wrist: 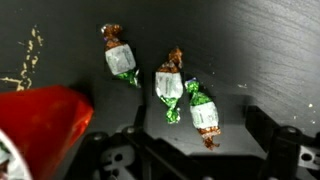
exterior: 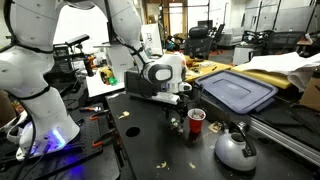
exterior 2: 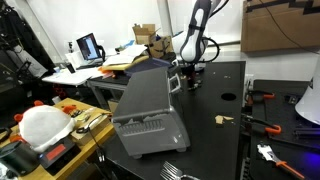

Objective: Put two pieces of candy in the red cup.

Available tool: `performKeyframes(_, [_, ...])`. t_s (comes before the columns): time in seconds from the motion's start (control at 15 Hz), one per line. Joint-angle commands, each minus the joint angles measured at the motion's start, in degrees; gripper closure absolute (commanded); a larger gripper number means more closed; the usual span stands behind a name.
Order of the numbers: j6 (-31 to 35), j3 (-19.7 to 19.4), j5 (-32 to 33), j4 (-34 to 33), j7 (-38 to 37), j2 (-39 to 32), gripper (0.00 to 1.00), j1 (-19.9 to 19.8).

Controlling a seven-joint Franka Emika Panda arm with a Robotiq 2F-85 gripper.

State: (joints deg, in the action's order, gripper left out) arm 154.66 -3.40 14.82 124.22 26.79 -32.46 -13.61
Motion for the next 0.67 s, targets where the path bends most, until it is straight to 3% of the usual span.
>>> performKeyframes(0.0, [0.21, 2.54, -1.97, -2.67, 3.40, -1.79, 0.00, -2.58])
performKeyframes(0.27, [-0.59, 4.94, -3.40, -3.55, 4.85, -2.14, 0.00, -4.15])
performKeyframes(0.33, [-0.77, 5.17, -3.79, -3.65, 5.02, -2.17, 0.25, -4.22])
performKeyframes(0.4, [-1.00, 5.31, -4.05, -3.69, 5.10, -2.08, 0.26, -4.34])
performKeyframes(0.6, [-1.39, 5.34, -4.43, -3.60, 5.24, -1.69, 0.49, -4.33])
